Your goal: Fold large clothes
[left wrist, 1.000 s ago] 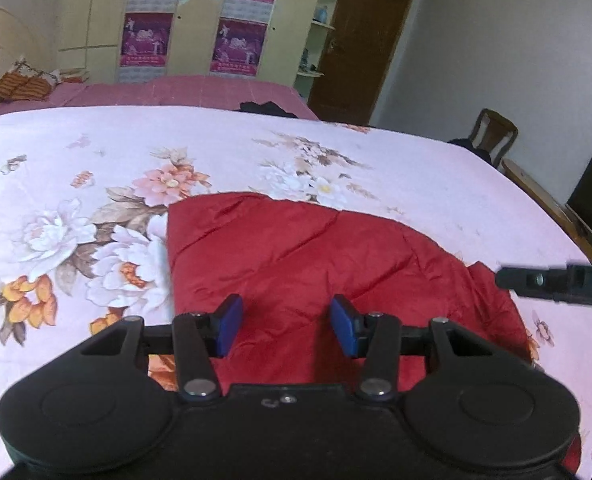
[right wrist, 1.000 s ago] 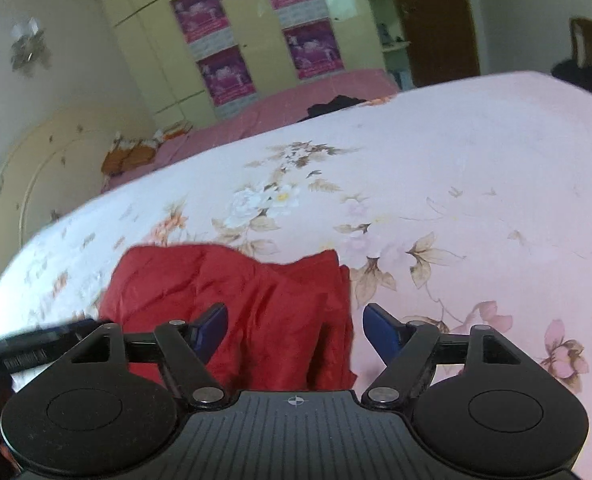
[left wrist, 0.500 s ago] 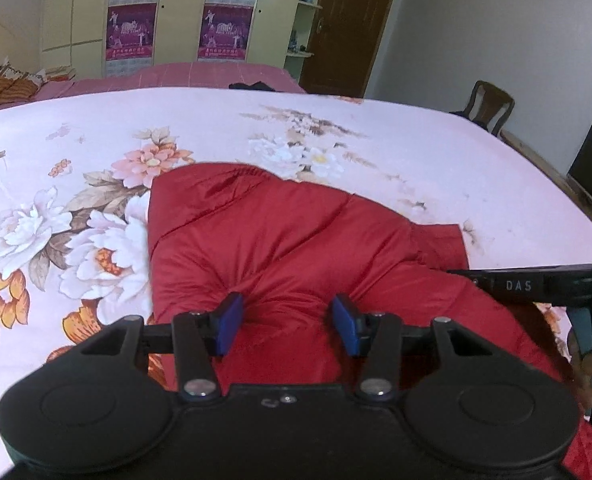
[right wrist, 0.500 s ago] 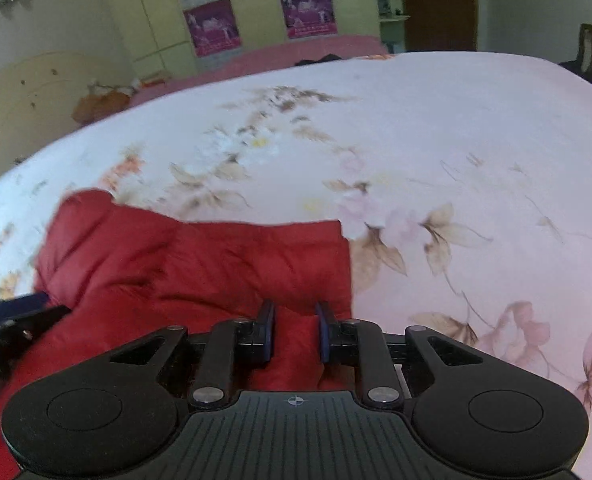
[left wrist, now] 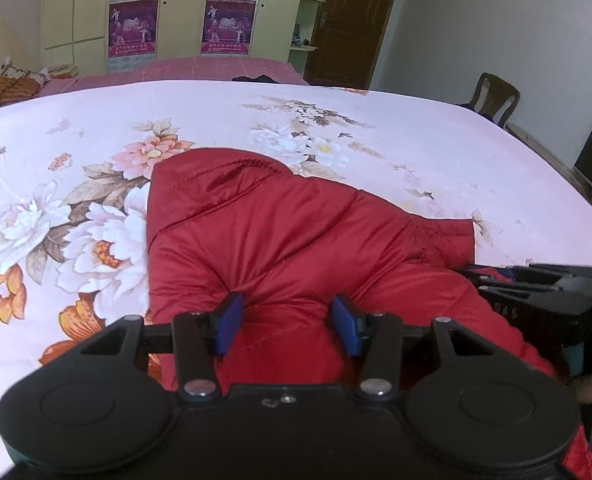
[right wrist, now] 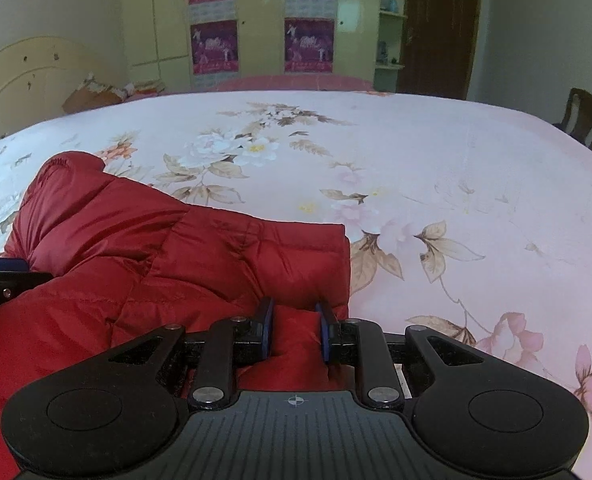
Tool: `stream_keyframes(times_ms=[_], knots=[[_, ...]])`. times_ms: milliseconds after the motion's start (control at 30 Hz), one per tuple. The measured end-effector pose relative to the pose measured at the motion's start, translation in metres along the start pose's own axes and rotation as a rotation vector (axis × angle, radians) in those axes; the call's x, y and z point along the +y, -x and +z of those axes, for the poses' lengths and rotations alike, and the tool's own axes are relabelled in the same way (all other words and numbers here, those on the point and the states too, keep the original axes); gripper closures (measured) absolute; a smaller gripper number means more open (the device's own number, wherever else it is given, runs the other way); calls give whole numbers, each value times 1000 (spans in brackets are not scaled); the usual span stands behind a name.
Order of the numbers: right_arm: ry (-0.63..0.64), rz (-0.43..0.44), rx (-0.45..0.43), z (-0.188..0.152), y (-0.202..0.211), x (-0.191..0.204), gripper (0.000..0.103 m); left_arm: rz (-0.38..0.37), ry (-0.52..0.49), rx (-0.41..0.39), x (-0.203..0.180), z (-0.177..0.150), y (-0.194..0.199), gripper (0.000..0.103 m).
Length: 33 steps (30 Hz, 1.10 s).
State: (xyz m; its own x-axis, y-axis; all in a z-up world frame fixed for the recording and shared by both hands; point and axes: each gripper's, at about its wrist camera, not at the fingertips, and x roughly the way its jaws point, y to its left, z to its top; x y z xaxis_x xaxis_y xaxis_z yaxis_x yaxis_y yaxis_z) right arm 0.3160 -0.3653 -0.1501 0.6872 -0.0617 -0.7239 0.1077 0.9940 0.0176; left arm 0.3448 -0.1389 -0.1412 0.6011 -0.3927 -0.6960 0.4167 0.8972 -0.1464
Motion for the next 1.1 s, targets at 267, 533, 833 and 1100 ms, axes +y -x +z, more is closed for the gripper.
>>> stream_keyframes(times_ms=[267,533,833,1100], knots=[[-153,63,24,21,38,-31,30,37,37,-26,-3,8,26,24],[-381,303,75,21,74,-70,19,-30,120,3,10,0,68,7],[-487,510,246,-17,52,-72,7,-148,356,130,37,-42,63,8],[-568,619,265,-40,31,-68,36,-230,485,128,46,-60,45,26]])
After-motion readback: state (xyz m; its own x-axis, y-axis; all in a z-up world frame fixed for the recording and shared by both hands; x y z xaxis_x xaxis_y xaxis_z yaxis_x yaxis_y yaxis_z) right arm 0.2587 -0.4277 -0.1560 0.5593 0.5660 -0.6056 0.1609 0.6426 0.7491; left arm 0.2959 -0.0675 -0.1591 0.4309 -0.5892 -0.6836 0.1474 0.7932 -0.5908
